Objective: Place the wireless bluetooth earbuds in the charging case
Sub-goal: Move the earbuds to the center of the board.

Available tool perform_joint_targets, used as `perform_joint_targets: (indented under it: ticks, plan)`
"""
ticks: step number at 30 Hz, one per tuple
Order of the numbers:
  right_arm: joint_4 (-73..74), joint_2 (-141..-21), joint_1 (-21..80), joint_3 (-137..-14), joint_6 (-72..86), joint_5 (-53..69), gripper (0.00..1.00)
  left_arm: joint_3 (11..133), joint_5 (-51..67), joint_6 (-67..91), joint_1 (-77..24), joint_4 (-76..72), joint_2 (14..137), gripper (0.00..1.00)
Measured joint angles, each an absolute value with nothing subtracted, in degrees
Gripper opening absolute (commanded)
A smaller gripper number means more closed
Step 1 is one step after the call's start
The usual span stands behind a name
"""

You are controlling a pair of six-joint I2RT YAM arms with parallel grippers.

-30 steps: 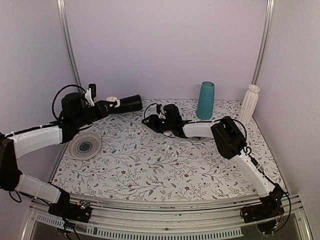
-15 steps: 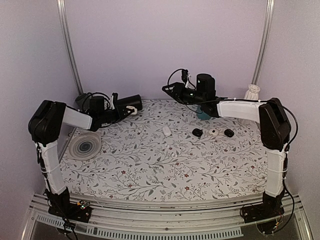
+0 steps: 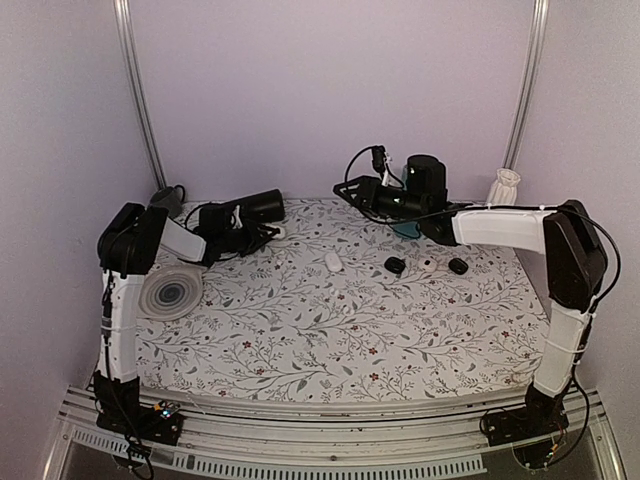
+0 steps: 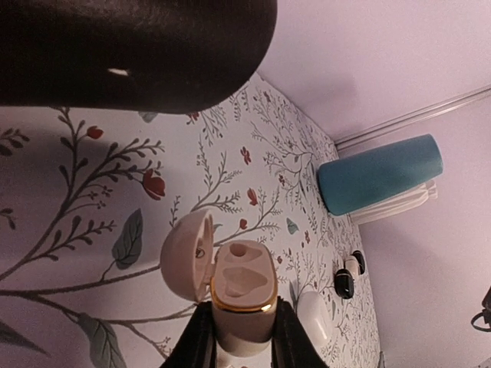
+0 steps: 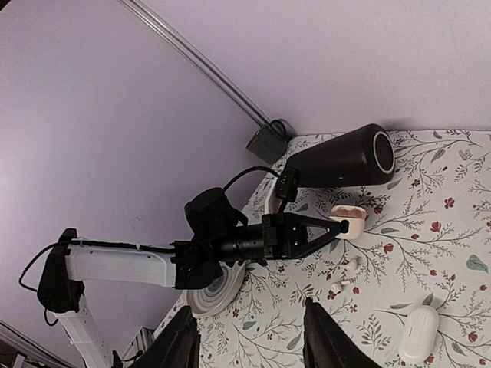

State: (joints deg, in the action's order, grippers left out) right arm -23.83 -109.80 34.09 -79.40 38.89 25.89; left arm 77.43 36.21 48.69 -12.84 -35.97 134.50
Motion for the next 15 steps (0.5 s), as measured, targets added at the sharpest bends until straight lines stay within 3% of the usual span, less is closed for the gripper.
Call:
perform_joint_targets:
  ticks: [15]
  plan:
    - [-23.55,-104.31,33.12,-75.88,36.1,25.91,0.46,96.82,43.2,49.47,-13.5,-27.99,146.45,0.0]
